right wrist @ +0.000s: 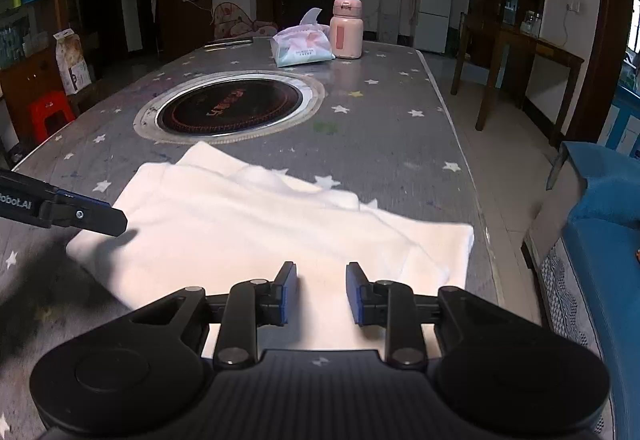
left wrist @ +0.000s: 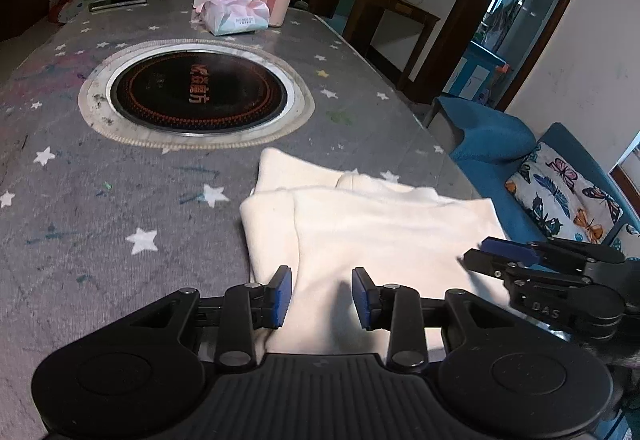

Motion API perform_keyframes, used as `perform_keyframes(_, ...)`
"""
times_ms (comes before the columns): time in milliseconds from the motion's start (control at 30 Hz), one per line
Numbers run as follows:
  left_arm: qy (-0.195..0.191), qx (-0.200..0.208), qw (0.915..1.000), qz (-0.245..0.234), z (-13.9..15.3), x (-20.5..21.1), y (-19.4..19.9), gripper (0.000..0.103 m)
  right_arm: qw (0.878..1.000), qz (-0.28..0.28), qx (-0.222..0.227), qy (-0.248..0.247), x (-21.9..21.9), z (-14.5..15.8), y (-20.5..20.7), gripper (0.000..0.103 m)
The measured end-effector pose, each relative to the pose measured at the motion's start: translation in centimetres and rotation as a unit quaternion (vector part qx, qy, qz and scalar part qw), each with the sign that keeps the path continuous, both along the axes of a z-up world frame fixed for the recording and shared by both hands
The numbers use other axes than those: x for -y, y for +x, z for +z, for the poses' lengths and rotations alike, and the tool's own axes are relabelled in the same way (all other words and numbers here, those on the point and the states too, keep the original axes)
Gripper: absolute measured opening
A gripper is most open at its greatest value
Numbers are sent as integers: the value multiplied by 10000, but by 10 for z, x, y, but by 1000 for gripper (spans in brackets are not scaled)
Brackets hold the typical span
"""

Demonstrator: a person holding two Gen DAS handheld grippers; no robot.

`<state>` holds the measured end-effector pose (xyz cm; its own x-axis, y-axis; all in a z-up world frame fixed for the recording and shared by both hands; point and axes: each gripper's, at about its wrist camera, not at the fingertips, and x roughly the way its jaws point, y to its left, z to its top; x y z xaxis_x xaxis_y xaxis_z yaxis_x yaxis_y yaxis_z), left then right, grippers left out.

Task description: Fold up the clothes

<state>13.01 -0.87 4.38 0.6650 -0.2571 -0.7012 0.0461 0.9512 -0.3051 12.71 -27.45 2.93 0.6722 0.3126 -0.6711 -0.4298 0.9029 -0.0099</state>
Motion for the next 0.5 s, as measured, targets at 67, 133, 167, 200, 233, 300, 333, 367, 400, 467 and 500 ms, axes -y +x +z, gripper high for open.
perform_keyframes(67,15,23,10000,3,3,1,5,36,10000,-1,1,6,-2,1,6,26)
perform_keyframes(133,27,33,10000,-5,4,3,11,36,10000,-12,-21,26,-4,0,12,26)
perform_keyframes(167,32,37,10000,-9,5,4,14,36,10000,-21,-44,50,-5,0,15,27)
perform_keyframes(200,36,40,10000,-11,5,5,17,36,9999,-38,-89,92,-5,-1,18,27)
perform_keyframes(233,12,22,10000,-4,4,5,20,36,9999,-61,-106,102,-5,-2,20,27)
perform_keyframes(300,-31,-14,10000,13,2,5,27,36,9998,-121,-139,97,-4,-5,24,27)
perform_keyframes(333,-22,-38,10000,27,0,5,30,36,9997,-146,-176,98,-3,-8,26,27)
perform_keyframes(367,-13,-63,10000,41,-2,5,32,36,9996,-165,-201,105,-3,-10,27,27)
perform_keyframes(400,-4,-88,9999,56,-4,5,35,36,9995,-180,-219,112,-2,-11,27,27)
perform_keyframes(467,1,-150,9998,92,-9,5,38,36,9996,-186,-198,123,0,-10,26,27)
perform_keyframes(500,-3,-182,9998,110,-11,4,39,36,9996,-189,-187,129,0,-9,26,27)
